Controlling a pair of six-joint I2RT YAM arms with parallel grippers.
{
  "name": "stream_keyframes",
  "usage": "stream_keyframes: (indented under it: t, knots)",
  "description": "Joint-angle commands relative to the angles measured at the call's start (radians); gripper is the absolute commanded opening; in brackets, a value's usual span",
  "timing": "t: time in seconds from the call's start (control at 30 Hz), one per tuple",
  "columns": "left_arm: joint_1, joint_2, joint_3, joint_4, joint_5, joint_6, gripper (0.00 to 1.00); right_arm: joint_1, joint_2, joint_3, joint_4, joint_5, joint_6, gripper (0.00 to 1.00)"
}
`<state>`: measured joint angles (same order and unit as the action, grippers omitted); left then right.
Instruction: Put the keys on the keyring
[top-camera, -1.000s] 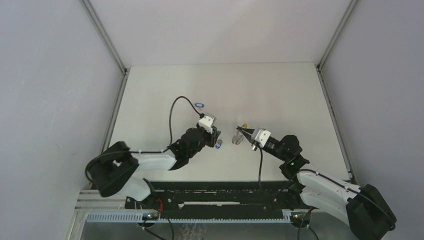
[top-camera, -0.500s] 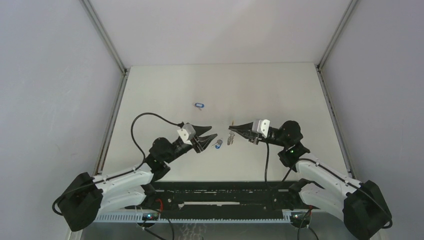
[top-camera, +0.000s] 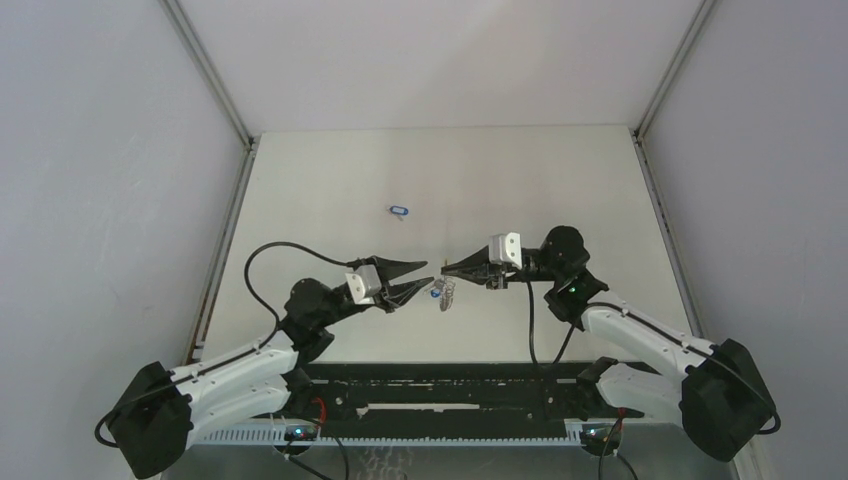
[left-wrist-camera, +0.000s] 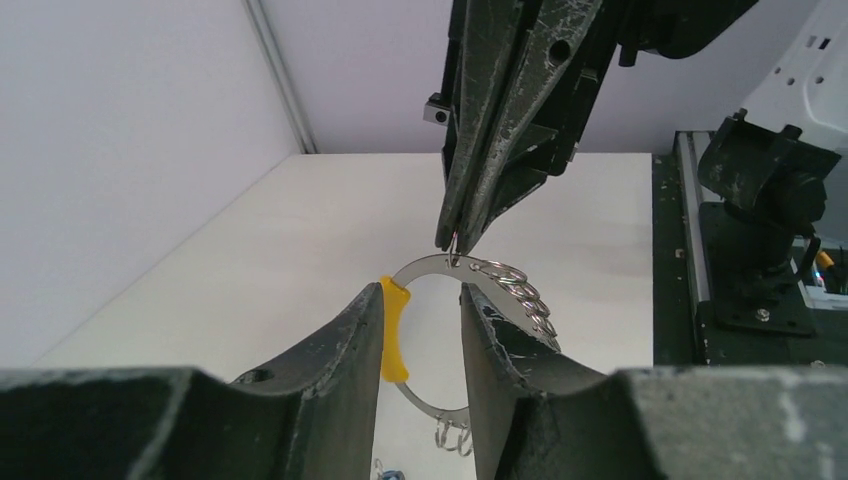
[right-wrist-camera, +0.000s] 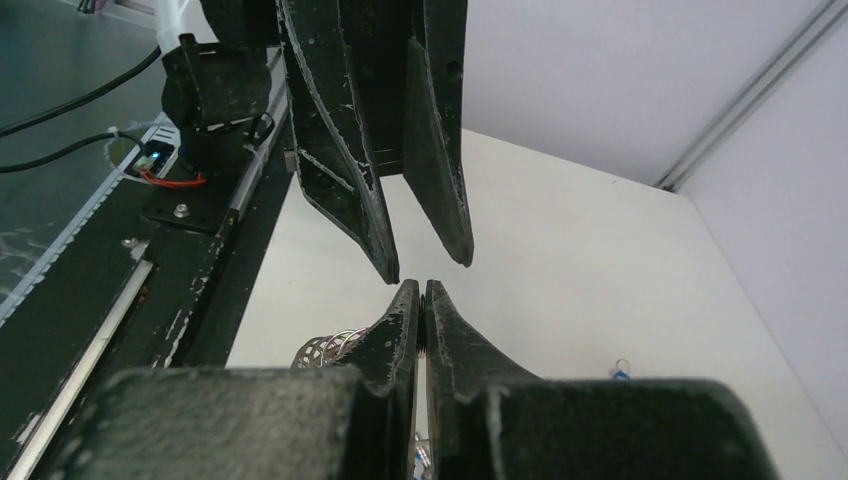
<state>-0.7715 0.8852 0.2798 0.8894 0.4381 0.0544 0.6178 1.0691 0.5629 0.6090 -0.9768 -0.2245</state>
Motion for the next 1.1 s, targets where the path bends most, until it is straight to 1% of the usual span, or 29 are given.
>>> stream_keyframes:
  t: [0.0,0.17,0.33,0.7,0.93,1.07]
  knots:
    - [0.006,-0.008,0.027,-0.002,0.067,0.037,0.37,0.013,0.004,0.056,0.013,-0.044,0.025,0.0]
    - [0.006,0.004,0.045,-0.012,0.117,0.032,0.34,0.021,0.018,0.071,0.0,-0.054,0.026,0.0]
    - [0.006,0.012,0.054,-0.012,0.132,0.026,0.31,0.034,0.026,0.071,0.012,-0.047,0.025,0.0]
    - [0.006,0.025,0.062,-0.011,0.123,0.02,0.24,0.051,0.044,0.091,-0.014,-0.062,0.008,0.0]
    - [0.006,0.021,0.055,-0.001,0.12,0.009,0.23,0.057,0.059,0.098,-0.038,-0.086,-0.005,0.0]
    - [0.006,0.027,0.052,0.016,0.124,-0.001,0.2,0.061,0.068,0.114,-0.068,-0.101,-0.018,0.0]
